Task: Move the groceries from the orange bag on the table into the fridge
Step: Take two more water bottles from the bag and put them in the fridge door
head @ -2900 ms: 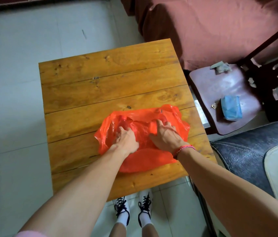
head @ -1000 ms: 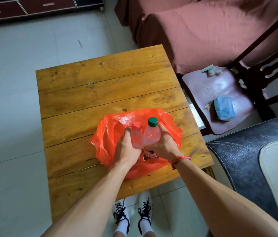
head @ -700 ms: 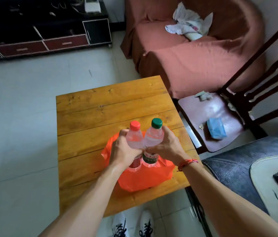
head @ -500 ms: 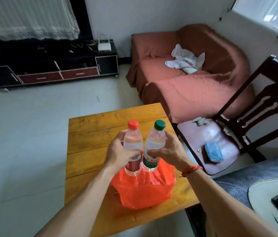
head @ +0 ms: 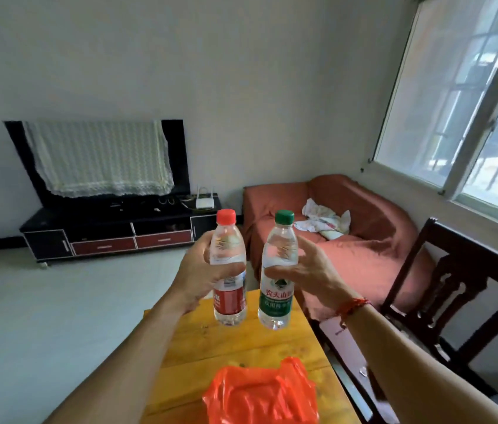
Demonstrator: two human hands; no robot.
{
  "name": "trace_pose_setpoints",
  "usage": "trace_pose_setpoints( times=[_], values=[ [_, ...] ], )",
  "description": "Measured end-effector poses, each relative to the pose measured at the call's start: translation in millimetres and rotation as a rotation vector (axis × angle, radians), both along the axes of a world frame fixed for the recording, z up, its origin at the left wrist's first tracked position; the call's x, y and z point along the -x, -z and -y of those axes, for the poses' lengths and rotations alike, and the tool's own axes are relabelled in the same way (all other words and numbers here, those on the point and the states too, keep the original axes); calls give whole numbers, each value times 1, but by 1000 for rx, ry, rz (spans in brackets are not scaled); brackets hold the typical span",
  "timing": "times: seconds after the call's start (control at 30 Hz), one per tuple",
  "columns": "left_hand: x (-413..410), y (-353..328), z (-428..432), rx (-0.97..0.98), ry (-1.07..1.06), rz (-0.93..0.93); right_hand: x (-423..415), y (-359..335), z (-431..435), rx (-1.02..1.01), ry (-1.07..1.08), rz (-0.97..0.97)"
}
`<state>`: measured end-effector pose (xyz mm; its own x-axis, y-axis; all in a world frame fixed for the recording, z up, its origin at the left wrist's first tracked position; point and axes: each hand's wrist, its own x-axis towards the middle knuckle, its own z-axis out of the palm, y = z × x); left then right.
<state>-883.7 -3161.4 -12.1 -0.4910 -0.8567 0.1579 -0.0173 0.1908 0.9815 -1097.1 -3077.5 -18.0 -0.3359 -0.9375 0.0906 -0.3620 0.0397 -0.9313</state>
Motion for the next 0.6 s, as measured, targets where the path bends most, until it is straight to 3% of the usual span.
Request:
trace_pose_setpoints(
  times=[0.3,0.6],
  values=[
    [-29,-88,-17,150,0,-44,-19,-102,-20,146,-10,-85],
    [-51,-134,-27,246,-28,-56,-28,-149,-23,207,-29,-132]
  ],
)
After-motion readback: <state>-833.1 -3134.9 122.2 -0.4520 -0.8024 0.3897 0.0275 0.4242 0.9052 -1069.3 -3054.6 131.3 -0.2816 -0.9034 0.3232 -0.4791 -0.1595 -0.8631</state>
